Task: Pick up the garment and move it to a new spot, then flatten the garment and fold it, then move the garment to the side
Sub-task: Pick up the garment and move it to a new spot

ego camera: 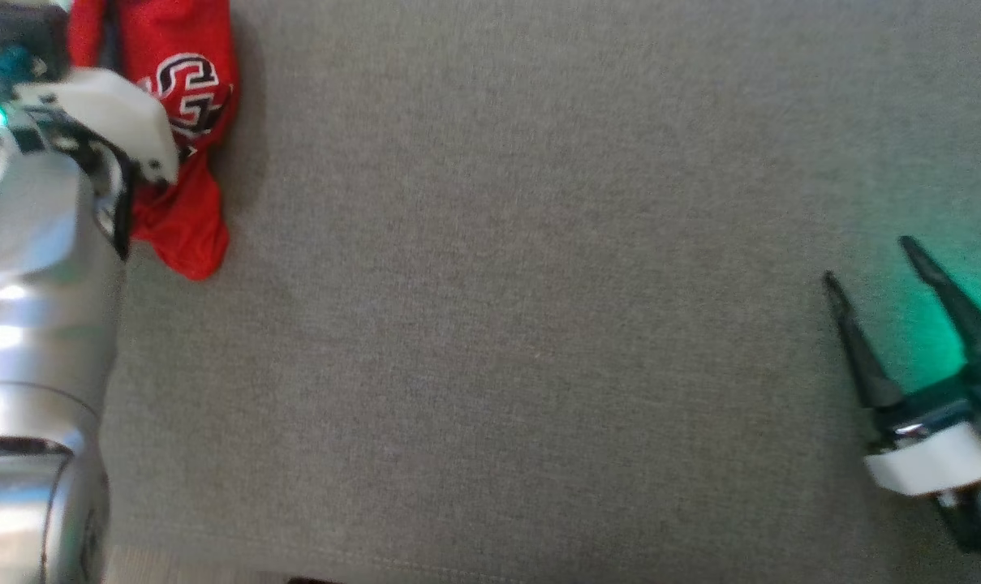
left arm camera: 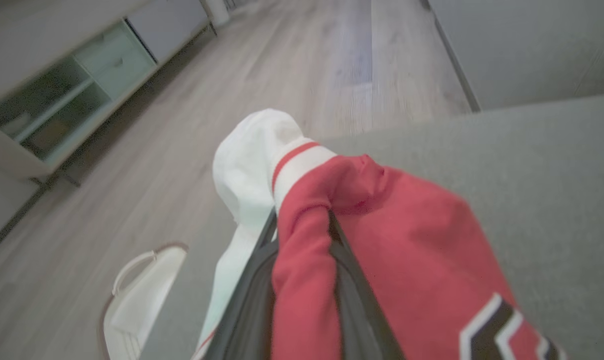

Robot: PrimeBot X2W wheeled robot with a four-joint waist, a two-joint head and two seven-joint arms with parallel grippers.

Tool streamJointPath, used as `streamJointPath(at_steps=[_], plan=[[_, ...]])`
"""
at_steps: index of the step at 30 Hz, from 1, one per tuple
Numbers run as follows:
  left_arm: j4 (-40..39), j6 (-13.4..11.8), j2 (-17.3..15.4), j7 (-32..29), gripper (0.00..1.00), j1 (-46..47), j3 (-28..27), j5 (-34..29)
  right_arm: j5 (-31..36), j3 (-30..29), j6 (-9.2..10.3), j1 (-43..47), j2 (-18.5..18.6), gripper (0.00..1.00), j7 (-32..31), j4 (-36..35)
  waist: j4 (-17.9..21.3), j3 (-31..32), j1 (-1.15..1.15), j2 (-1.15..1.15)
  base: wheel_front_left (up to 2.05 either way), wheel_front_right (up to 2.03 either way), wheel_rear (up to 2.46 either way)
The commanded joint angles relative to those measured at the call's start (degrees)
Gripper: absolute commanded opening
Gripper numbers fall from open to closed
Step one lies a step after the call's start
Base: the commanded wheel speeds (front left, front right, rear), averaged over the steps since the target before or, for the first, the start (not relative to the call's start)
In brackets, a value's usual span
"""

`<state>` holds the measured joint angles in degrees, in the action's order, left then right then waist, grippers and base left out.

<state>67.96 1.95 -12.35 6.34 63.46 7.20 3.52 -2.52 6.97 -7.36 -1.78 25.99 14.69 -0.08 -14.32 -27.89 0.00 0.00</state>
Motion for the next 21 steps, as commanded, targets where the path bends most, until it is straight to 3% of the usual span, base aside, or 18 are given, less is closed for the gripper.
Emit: streamJointPath(at_steps=[1,10,18,21], plan=[[-2.3,-0.4,-4.1,2.0,0.0,3.2,-0.5,-0.6,-0.3,1.5,-0.13,-0.6,-0.2,1.0,0.3,-1.0,1.2,4.1,0.0,0.0,0.0,0.0,0.0],[-7.8,4.3,-4.5,7.2,0.0,5.6,4.5,-2.1,-2.4,7.8,-0.13,-0.1,-8.1,1.0,0.3,3.4,10.1,20.4,0.0,0.0,0.0,0.0,0.0],[-17.2,5.5,-0.6,5.9,0.0,5.5,11.5,2.2,-3.5,8.9,-0.13,0.1,-11.4,1.0,0.3,3.5,19.7,25.3,0.0,0.0,0.0,0.0,0.0],[-20.6,5.5,-0.6,4.6,0.0,4.0,13.8,4.9,-3.8,9.3,-0.13,0.2,-12.4,1.0,0.3,3.2,23.7,25.2,0.0,0.0,0.0,0.0,0.0]])
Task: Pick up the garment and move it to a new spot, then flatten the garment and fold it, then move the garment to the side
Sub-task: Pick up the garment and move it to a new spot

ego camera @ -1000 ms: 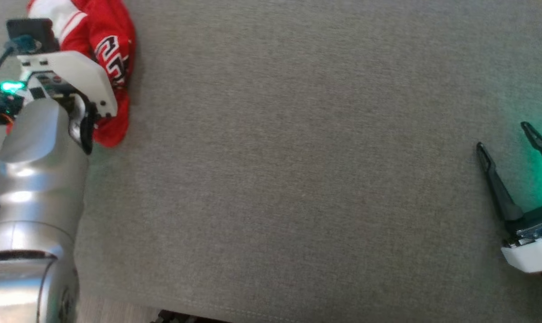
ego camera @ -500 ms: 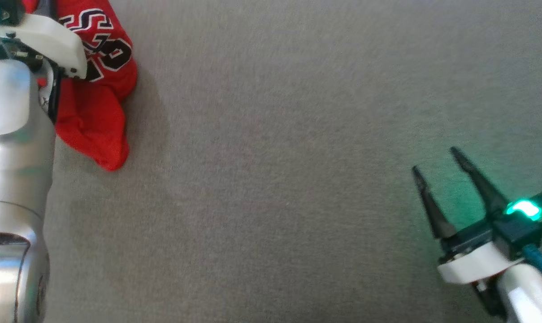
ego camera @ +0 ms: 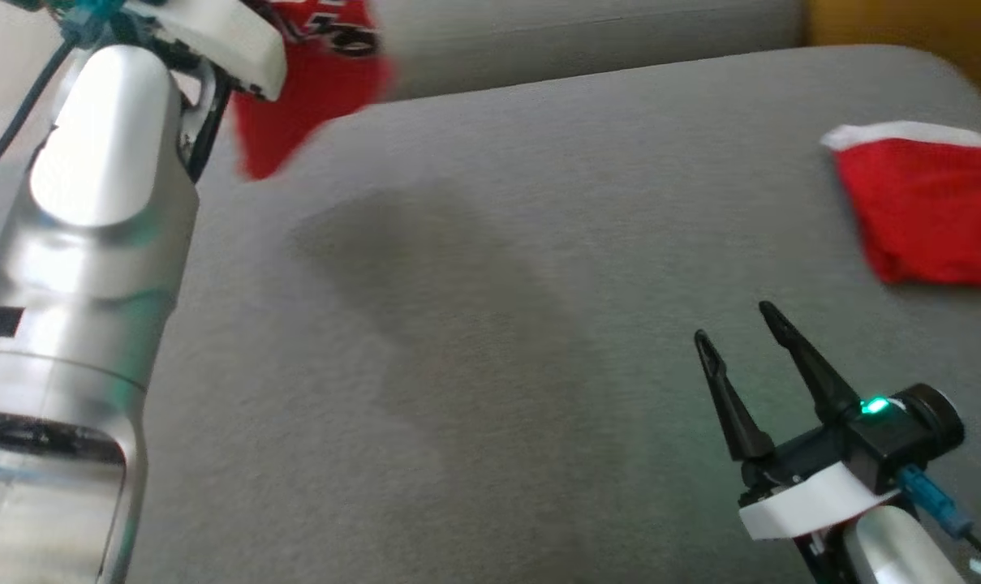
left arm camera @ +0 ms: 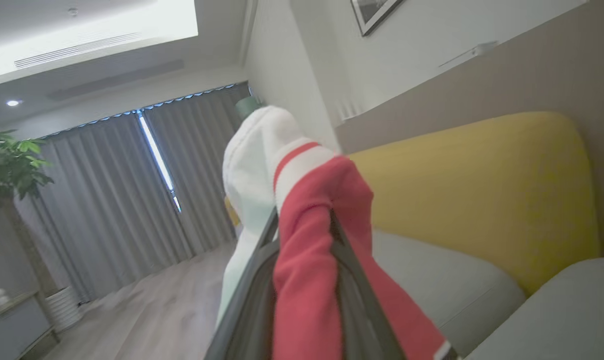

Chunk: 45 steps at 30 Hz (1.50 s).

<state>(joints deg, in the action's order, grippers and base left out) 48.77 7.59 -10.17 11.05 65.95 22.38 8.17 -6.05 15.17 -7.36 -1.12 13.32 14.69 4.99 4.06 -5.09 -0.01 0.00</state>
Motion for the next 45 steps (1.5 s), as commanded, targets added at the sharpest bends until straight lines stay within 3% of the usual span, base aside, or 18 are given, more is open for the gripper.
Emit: streamJointPath(at_steps=[1,8,15,17,18,19,28,36,45], plan=[[-2.5,-0.1,-2.7,-0.6,0.0,0.7,-0.8,1.1,-0.3,1.2,-0.13,-0.6,0.0,1.0,0.3,-2.0,6.4,2.0,0.01,0.0,0.0,0.0,0.0],[-5.6,-0.1,-1.3,-1.4,0.0,-9.7,3.8,3.7,-0.4,1.1,-0.13,-2.5,-1.9,1.0,0.3,-3.0,11.7,-3.4,0.01,0.0,0.0,0.0,0.0],[-2.0,-2.8,3.1,3.1,0.0,-23.0,6.4,4.2,-0.4,0.6,-0.13,-3.5,-3.9,1.0,0.3,-2.6,12.1,-7.6,0.01,0.0,0.0,0.0,0.0],[-1.9,-3.6,3.8,3.4,0.05,-24.5,6.4,4.3,-0.5,0.4,-0.13,-3.5,-4.2,1.0,0.3,-2.4,11.7,-7.7,0.01,0.0,0.0,0.0,0.0],[-1.8,-4.1,4.4,3.7,0.67,-25.8,6.4,4.5,-0.8,0.2,-0.13,-3.5,-4.5,1.0,0.3,-2.2,11.2,-7.7,0.01,0.0,0.0,0.0,0.0],[-1.9,-4.6,4.9,3.8,1.0,-27.0,6.1,5.0,-0.9,0.1,-0.13,-3.4,-4.8,1.0,0.3,-1.9,10.7,-7.5,0.01,0.0,0.0,0.0,0.0],[-13.9,-7.1,6.8,3.9,1.0,-36.1,3.3,6.1,-1.4,-0.7,-0.13,-2.1,-5.5,1.0,0.3,1.9,2.4,-1.2,0.01,0.0,0.0,0.0,0.0],[-30.4,-10.3,5.0,3.9,1.0,-55.2,-7.6,5.5,-0.8,-5.8,-0.13,3.8,-6.9,1.0,0.3,3.9,-4.8,8.3,0.01,0.0,0.0,0.0,0.0],[-45.8,-13.3,4.7,3.9,1.0,-74.6,-16.9,-0.3,1.0,-11.3,-0.13,12.4,-8.9,1.0,0.3,1.7,-8.1,12.5,0.01,0.0,0.0,0.0,0.0]])
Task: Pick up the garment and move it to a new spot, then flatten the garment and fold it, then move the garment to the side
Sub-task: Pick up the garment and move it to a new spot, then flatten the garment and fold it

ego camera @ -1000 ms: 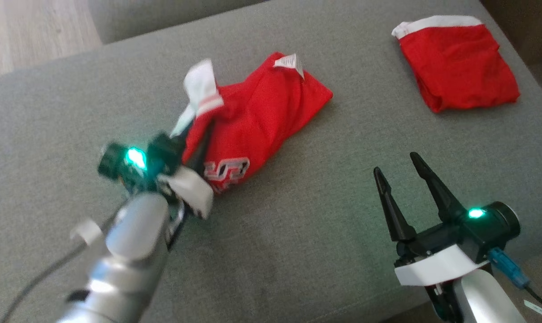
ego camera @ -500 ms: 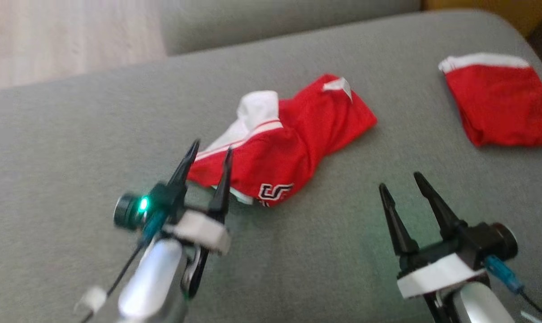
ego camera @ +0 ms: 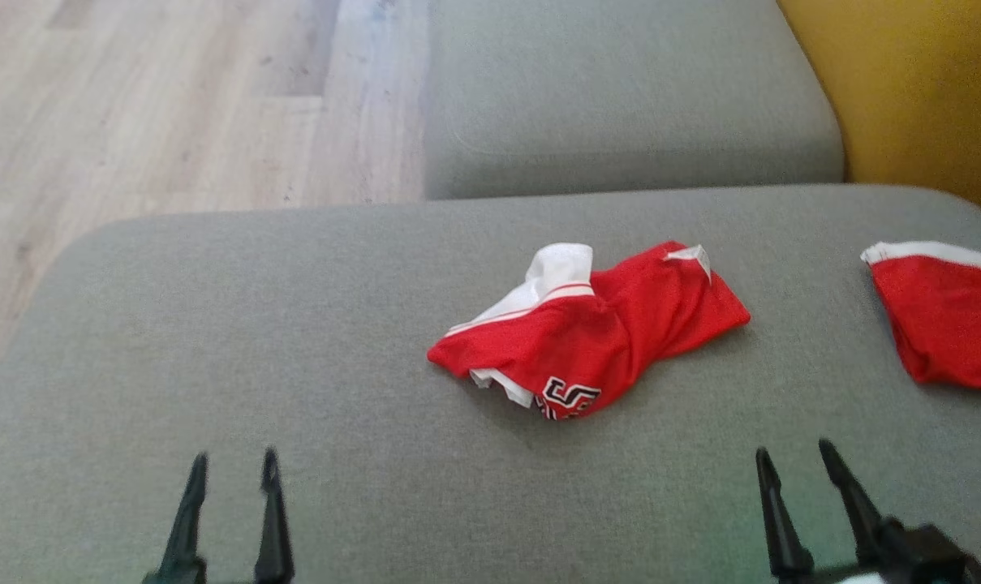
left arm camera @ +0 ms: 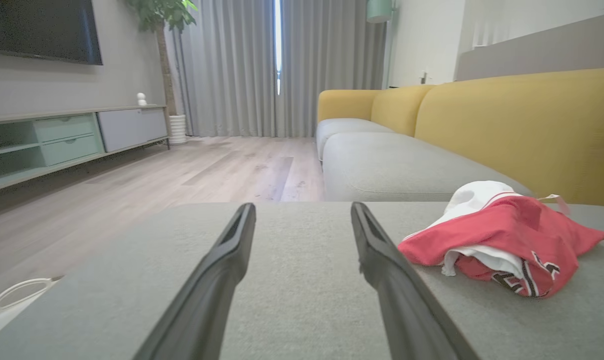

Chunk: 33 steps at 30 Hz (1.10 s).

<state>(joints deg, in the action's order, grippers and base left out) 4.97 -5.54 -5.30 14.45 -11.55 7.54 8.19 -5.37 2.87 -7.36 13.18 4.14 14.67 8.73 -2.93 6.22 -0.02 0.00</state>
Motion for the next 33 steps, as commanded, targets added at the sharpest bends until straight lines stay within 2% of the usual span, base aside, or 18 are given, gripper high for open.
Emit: streamJointPath(at_steps=[1,8,18,33], plan=[[-3.2,-0.3,0.0,0.5,1.0,1.2,-2.6,-0.7,0.3,1.1,-0.13,-1.2,0.1,1.0,0.3,-2.3,-1.2,1.5,0.02,0.0,0.0,0.0,0.0],[-7.5,0.4,1.4,0.5,1.0,-4.2,-3.9,-2.7,0.2,2.5,-0.13,0.2,-0.8,1.0,0.3,-2.9,-1.6,2.1,0.02,0.0,0.0,0.0,0.0],[-7.6,1.5,1.9,0.5,1.0,-4.3,-5.0,-4.0,0.1,3.1,-0.13,-0.3,-1.0,1.0,0.3,-2.8,-1.9,2.2,0.02,0.0,0.0,0.0,0.0],[-6.6,1.8,2.3,0.5,1.0,-4.0,-5.7,-3.7,-0.2,3.7,-0.13,-1.7,-1.0,1.0,0.3,-2.6,-1.3,1.1,0.02,0.0,0.0,0.0,0.0]])
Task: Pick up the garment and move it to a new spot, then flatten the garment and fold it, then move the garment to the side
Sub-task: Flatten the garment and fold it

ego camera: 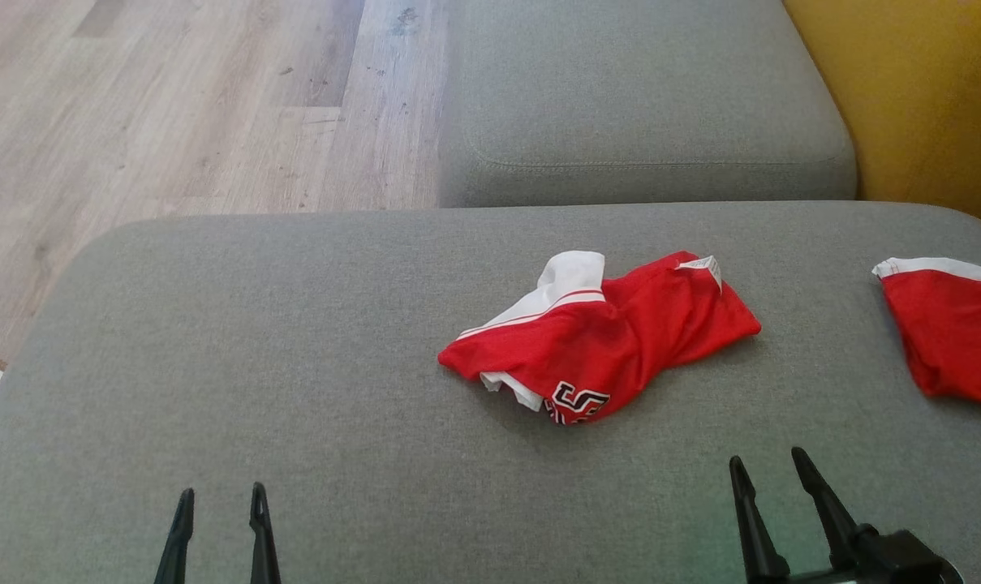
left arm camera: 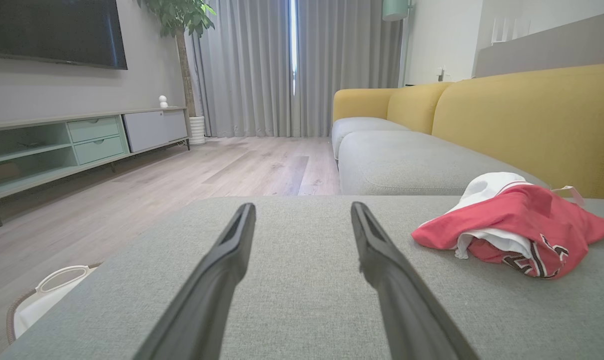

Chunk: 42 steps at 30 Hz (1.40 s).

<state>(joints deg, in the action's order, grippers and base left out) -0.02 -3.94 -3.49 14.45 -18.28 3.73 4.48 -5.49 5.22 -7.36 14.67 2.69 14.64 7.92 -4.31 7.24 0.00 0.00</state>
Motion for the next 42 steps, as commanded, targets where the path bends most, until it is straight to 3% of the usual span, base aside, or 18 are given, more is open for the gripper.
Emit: streamJointPath(at_steps=[1,13,21,27,33,38,42], plan=[[-1.5,0.2,0.5,0.5,1.0,2.8,-1.9,0.0,-0.1,1.4,-0.13,-3.3,0.4,1.0,0.4,-1.8,0.1,0.0,0.0,0.0,0.0,0.0,0.0],[2.8,0.9,0.6,0.5,1.0,5.8,1.5,1.0,0.1,2.6,-0.13,-5.2,1.0,1.0,0.4,-2.0,3.6,-2.7,0.0,0.0,0.0,0.0,0.0],[10.7,1.4,0.6,0.5,1.0,20.7,9.8,1.5,0.5,4.4,-0.13,-8.0,3.1,1.0,0.4,-3.7,8.0,-9.8,0.0,0.0,0.0,0.0,0.0],[18.2,1.7,0.6,0.5,1.0,32.9,12.0,1.8,0.4,5.4,-0.13,-11.5,4.4,1.0,0.4,-5.1,10.7,-16.1,0.0,0.0,0.0,0.0,0.0],[33.4,1.8,0.6,-0.7,1.0,48.2,15.1,3.4,0.0,6.3,-0.13,-14.5,5.4,1.0,0.4,-6.2,12.4,-21.5,0.0,0.0,0.0,0.0,0.0],[46.7,1.3,0.4,-5.4,1.0,57.0,16.4,3.3,-0.5,8.0,-0.13,-16.6,5.6,1.0,0.4,-6.3,14.3,-23.6,0.0,0.0,0.0,0.0,0.0],[57.2,2.9,0.2,-12.6,1.0,59.7,17.7,3.4,-0.6,8.1,-0.13,-17.9,5.8,1.0,0.4,-6.6,15.6,-24.0,0.0,0.0,0.0,0.0,0.0]])
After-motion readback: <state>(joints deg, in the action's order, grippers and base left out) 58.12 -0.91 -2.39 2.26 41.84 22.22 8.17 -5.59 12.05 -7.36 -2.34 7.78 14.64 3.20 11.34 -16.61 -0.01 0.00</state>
